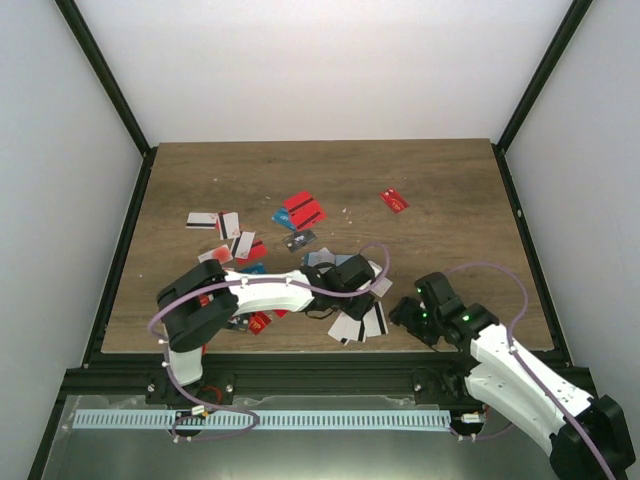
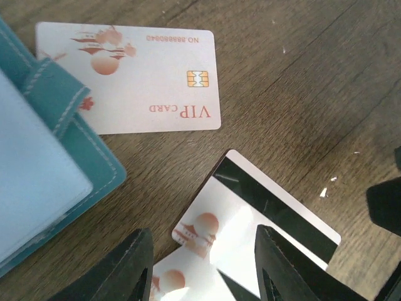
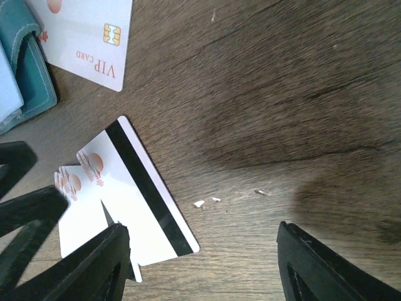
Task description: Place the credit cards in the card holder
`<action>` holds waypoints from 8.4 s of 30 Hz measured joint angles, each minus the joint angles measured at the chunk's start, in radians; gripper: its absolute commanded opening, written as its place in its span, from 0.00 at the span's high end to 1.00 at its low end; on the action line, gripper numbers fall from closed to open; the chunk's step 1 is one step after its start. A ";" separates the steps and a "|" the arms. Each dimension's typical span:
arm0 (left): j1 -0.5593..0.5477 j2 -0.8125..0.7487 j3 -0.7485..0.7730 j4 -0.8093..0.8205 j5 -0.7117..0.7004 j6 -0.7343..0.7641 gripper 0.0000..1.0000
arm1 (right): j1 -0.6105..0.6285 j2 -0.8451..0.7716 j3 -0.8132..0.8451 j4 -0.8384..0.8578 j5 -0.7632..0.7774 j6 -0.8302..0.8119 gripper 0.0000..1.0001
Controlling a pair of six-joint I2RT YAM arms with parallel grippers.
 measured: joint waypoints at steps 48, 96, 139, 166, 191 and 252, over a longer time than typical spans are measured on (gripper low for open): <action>-0.054 0.036 0.021 0.085 0.187 -0.035 0.53 | -0.032 0.084 0.005 -0.144 -0.295 -0.034 0.35; 0.000 -0.117 -0.138 0.142 0.196 -0.136 0.58 | -0.033 -0.003 -0.096 0.118 -0.462 -0.029 0.99; 0.480 -0.736 -0.415 0.476 0.840 -0.246 0.63 | -0.034 0.089 0.064 1.037 -0.808 -0.190 0.99; 0.395 -0.612 -0.363 0.490 0.766 -0.257 0.96 | -0.039 0.129 0.098 0.936 -0.817 -0.270 0.54; 0.487 -0.195 -0.301 0.352 0.364 -0.234 0.96 | -0.042 0.554 0.154 0.676 -0.224 -0.344 0.55; 0.475 -0.044 -0.301 0.483 0.476 -0.343 0.96 | -0.053 0.758 0.072 0.947 -0.344 -0.230 0.66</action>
